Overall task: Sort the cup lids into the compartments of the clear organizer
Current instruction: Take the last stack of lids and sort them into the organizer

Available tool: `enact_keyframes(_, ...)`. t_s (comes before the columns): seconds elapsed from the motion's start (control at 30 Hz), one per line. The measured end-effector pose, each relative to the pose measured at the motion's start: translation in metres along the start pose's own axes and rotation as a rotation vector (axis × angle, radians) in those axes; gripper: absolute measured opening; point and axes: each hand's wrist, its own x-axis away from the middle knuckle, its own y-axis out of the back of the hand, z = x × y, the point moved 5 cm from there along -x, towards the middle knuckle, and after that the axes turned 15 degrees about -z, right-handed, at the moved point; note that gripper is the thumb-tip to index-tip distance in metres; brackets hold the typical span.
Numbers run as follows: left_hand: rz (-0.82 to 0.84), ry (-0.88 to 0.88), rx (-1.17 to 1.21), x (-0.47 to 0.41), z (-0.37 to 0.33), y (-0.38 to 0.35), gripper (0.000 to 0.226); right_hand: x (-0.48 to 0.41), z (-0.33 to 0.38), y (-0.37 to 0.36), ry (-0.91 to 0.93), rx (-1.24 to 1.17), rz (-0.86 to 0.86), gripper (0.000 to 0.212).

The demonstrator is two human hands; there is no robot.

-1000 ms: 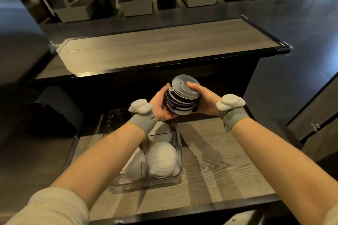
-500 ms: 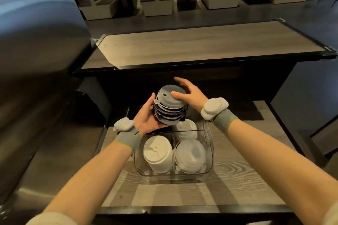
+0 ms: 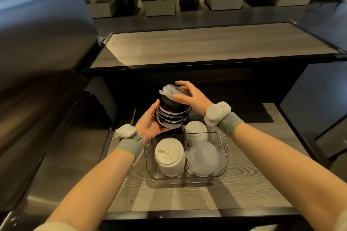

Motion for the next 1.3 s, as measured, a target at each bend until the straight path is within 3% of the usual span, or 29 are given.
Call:
enact_keyframes(0.17,0.048,0.007,0.063,-0.009,-0.002,0.008,0.034,0.005,0.009,0.014,-0.028,-0.048,-0.048,0.054)
enact_keyframes(0.37,0.085,-0.027,0.064,-0.014,-0.009,0.004,0.045,0.021,0.006,0.035,-0.021,0.023,0.058,0.050)
enact_keyframes(0.5,0.076,-0.036,0.053,-0.015,-0.013,0.004,0.030,0.034,-0.006,0.044,-0.059,-0.028,0.089,0.042)
enact_keyframes(0.67,0.122,-0.072,-0.023,-0.017,-0.014,0.003,0.098,0.051,-0.019,0.050,-0.130,-0.003,0.235,0.043)
enact_keyframes(0.73,0.150,-0.075,-0.036,-0.016,-0.015,0.002,0.115,0.059,-0.028,0.049,-0.165,0.131,0.356,0.041)
enact_keyframes(0.87,0.164,-0.098,-0.022,-0.013,-0.019,-0.001,0.119,0.077,-0.061,0.030,-0.109,0.555,0.513,0.058)
enact_keyframes(1.0,0.173,-0.127,-0.030,-0.005,-0.021,-0.006,0.120,0.085,-0.090,0.017,0.084,0.807,0.572,0.061)
enact_keyframes(1.07,0.161,-0.121,-0.025,-0.004,-0.020,-0.005,0.121,0.078,-0.088,0.019,0.150,0.786,0.492,0.050)
enact_keyframes(1.17,0.131,-0.099,-0.025,-0.003,-0.018,-0.002,0.118,0.055,-0.053,0.032,0.188,0.536,0.109,0.023)
enact_keyframes(1.23,0.112,-0.104,-0.025,-0.002,-0.015,0.000,0.093,0.041,-0.019,0.043,0.237,0.330,-0.183,0.022)
enact_keyframes(1.3,0.107,-0.118,-0.030,0.000,-0.013,0.000,0.058,0.032,0.008,0.044,0.290,0.259,-0.290,0.027)
